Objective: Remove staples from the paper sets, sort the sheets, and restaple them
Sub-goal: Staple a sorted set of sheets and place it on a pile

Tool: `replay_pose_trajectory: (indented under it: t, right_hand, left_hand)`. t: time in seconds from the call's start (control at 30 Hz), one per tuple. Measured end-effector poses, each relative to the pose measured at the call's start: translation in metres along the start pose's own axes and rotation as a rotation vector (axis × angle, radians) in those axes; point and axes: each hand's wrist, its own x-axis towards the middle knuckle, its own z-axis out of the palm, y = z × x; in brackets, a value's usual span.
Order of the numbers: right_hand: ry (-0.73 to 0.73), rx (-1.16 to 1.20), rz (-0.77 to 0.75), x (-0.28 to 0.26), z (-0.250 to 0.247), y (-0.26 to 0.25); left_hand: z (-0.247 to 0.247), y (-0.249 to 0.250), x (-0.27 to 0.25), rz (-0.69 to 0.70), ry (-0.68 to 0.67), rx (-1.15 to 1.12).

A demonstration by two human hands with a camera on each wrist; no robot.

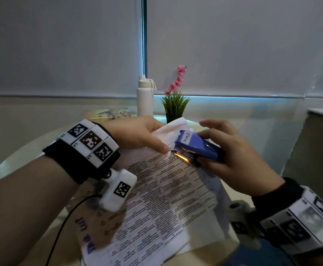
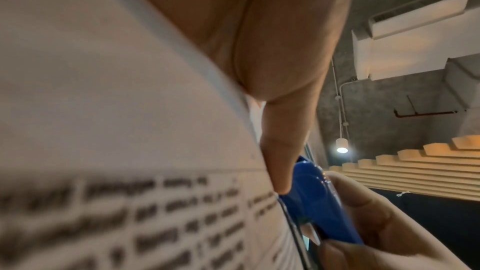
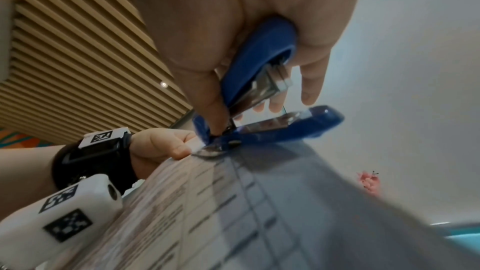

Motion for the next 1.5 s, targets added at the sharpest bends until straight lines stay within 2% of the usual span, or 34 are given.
replay_pose_trajectory:
  t: [0.17, 0.4, 0.63, 0.73, 0.83, 0.93, 1.0, 1.1, 1.23, 1.37, 1.47, 1.5]
  right_hand:
    - [0.073, -0.009, -0.012, 0.004, 0.001, -0.009]
    - [-0.018, -0.024, -0.017, 0.0, -0.008, -0.014]
    - [0.035, -0.09, -0.046, 0.004, 0.0, -0.021]
    - [0.1, -0.048, -0.053, 0.005, 0.007, -0.019]
    - [0.161, 0.039, 0.03, 0.004, 0.017, -0.02]
    - [0.209, 0.028, 0.014, 0.003, 0.022, -0.024]
    - [0.221, 0.07, 0.015, 0.003, 0.023, -0.024]
    - [0.208, 0.225, 0.114, 0.003, 0.027, -0.03]
    - [0.246, 0.001, -0.045, 0.005, 0.029, -0.029]
    - [0.268, 0.132, 0.039, 0.009, 0.031, -0.03]
    - [0.341, -0.034, -0.026, 0.007, 0.037, -0.03]
    - [0.349, -0.016, -0.012, 0.007, 0.038, -0.028]
  left_hand:
    - [0.007, 0.001, -0.002, 0.029, -0.06, -0.094]
    - [0.0, -0.005, -0.008, 0.035, -0.057, -0.165]
    - [0.001, -0.002, -0.012, 0.036, -0.042, -0.136]
    - [0.0, 0.0, -0.014, 0.044, 0.0, -0.1]
    - [0.0, 0.007, -0.017, 0.057, 0.066, -0.073]
    - [0.003, 0.011, -0.016, 0.041, 0.169, 0.124]
    - [0.004, 0.014, -0.016, 0.042, 0.207, 0.164]
    - [0.003, 0.017, -0.015, 0.041, 0.215, 0.139]
    - [0.008, 0.016, -0.013, 0.076, 0.165, 0.201]
    - [0.011, 0.01, -0.012, 0.096, 0.199, 0.114]
    - [0.013, 0.005, -0.011, 0.118, 0.189, 0.073]
    - [0.012, 0.004, -0.012, 0.12, 0.192, 0.042]
